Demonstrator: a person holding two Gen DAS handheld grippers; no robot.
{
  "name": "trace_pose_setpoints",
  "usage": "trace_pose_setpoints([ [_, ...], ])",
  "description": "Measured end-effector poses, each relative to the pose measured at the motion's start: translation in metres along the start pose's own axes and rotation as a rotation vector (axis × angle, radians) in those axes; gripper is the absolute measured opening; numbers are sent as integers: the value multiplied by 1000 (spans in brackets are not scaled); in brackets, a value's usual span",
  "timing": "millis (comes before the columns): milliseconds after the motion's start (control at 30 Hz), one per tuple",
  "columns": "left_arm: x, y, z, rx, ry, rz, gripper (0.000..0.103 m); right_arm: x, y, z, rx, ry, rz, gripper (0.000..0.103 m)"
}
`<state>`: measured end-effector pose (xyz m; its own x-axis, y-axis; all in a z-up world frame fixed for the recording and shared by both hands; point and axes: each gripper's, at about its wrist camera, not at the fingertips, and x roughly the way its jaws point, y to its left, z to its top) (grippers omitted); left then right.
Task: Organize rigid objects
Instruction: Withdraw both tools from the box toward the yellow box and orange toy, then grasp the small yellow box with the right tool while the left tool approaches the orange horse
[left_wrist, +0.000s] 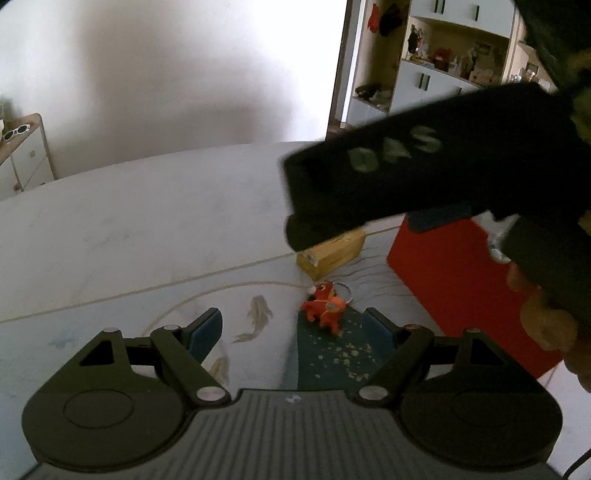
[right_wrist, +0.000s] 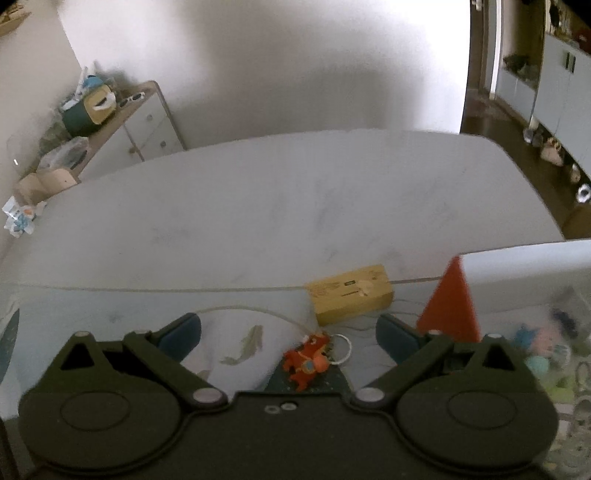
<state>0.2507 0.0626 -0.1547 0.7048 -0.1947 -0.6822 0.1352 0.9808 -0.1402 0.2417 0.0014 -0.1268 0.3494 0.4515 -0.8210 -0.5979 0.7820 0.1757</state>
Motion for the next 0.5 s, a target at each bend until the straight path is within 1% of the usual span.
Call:
trace_pose_setpoints([
  [167,15,0,-2,18,7,12,83,22,-2,2,41,52,-24,95],
  [267,22,-3,-3,37,12,13,83,30,-2,10,70,48,-62,92],
  [367,28,-4,-2,41,12,11,83,37,-4,16,130,31,-94,90],
  [433,32,-5,-1,42,12,15,83,42,-3,19,152,38,-113,86],
  [500,36,-5,-1,44,15,14,83,47,-4,20,174,44,-132,85],
])
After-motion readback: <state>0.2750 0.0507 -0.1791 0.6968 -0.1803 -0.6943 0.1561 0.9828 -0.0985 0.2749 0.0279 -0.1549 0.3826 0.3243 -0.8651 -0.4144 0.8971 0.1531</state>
